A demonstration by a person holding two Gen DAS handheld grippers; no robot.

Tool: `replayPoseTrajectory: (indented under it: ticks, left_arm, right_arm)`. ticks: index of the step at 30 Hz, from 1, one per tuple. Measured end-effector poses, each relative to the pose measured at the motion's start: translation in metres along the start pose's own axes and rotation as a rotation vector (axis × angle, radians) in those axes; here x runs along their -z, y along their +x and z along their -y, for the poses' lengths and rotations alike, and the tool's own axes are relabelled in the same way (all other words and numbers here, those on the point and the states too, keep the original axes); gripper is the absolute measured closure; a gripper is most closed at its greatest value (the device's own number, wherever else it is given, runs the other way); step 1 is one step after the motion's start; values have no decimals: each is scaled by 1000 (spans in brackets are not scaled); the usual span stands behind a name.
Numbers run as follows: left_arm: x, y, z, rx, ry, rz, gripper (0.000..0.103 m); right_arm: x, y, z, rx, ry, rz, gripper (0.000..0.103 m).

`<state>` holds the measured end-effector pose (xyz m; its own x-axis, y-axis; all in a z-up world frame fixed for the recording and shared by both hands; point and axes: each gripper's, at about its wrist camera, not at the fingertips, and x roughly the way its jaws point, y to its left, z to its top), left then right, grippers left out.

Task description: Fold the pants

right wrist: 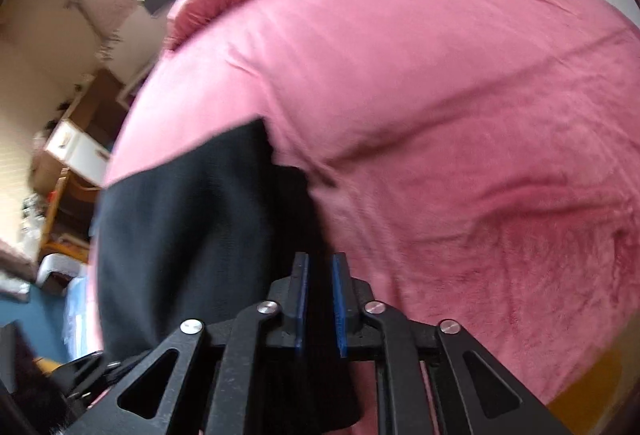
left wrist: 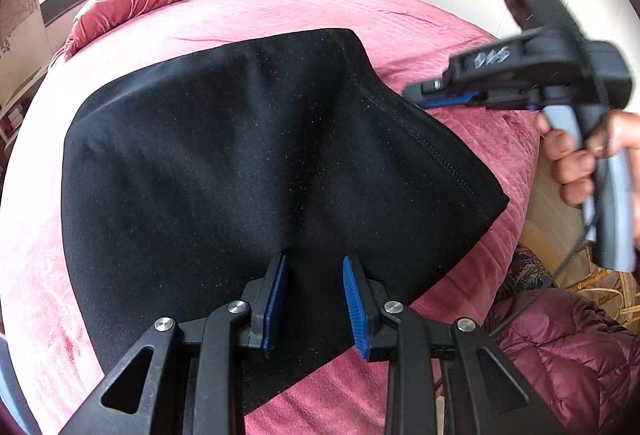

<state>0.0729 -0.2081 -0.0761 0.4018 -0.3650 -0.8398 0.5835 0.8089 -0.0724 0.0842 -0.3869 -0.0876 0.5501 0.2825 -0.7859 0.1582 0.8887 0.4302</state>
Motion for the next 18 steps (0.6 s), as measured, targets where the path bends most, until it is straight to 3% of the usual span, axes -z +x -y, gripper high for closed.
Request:
replayPoseTrajectory:
  ticks: [1,2,3,9,12,15,18]
  left_arm:
    - [0,1,2,-3,2,1,74]
    - [0,0,3,-6,2,2,73]
    - [0,0,4,-8,2,3,73]
    - [2,-2,5,2,-9,6,73]
    - [3,-5,1,27,-25,19,70]
    - [2,-22,-16,130,-112,56,68]
    - [3,-44,-49,159,-231,119,67]
  right_arm:
    - [1,-3,-4,-45,-7,-6,63]
    - [4,-3,-8,-69,-13,-12,42]
    - [7,-4,-16,-84,-40,-10,39]
    - [22,24,-44,66,-148,-70,42]
    - [25,29,-37,63,-119,-61,44]
    - [27,30,-32,56,-101,-55,45]
    - [27,32,-30,50,-97,-49,45]
